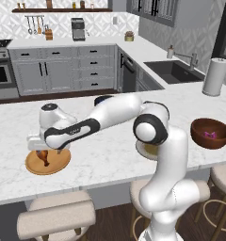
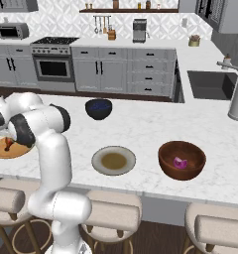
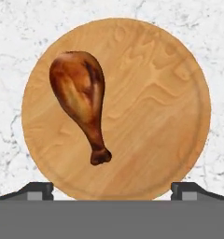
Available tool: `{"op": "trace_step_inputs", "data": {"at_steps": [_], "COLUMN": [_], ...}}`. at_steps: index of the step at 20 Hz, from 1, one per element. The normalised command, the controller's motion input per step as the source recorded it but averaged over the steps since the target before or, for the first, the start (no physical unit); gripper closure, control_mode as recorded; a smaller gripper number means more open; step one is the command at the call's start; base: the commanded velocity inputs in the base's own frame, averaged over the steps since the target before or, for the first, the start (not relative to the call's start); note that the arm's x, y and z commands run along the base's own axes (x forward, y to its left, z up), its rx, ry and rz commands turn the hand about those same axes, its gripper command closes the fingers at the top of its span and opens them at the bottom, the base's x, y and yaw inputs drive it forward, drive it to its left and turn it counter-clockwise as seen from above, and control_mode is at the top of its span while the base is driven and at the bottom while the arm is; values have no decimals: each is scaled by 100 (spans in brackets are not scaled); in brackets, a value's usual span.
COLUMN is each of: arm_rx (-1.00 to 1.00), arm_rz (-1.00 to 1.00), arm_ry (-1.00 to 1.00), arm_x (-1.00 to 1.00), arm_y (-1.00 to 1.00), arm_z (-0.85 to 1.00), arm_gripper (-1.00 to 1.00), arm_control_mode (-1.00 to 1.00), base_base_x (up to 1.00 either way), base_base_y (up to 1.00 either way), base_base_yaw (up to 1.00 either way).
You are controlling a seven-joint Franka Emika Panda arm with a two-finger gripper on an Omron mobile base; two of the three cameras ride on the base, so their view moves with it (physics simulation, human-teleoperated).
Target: Pick the chicken drumstick and onion from their plates and place them in the bowl. Then put the bowl in the fridge.
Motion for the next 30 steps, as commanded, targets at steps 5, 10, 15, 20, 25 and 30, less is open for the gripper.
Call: {"op": "trace_step_inputs", "data": {"at_steps": [5, 10, 15, 20, 25, 30], "arm_rx": [-8, 0, -2, -3, 0, 0], "arm_rz": [3, 0, 0, 0, 0, 0], "arm_ry": [0, 0, 0, 0, 0, 0], "arm_x": [43, 45, 25, 0, 0, 0], "arm_y": [32, 34, 6, -1, -5, -27], "arm_z": [-32, -4, -26, -44, -38, -37], "arm_gripper": [-100, -100, -100, -100, -100, 100], "arm_control_mode": [-100, -100, -100, -100, -100, -100], "base_base_x": [0, 0, 0, 0, 0, 0], "base_base_y": [0, 0, 0, 0, 0, 0], "base_base_yaw": [0, 0, 0, 0, 0, 0]}}
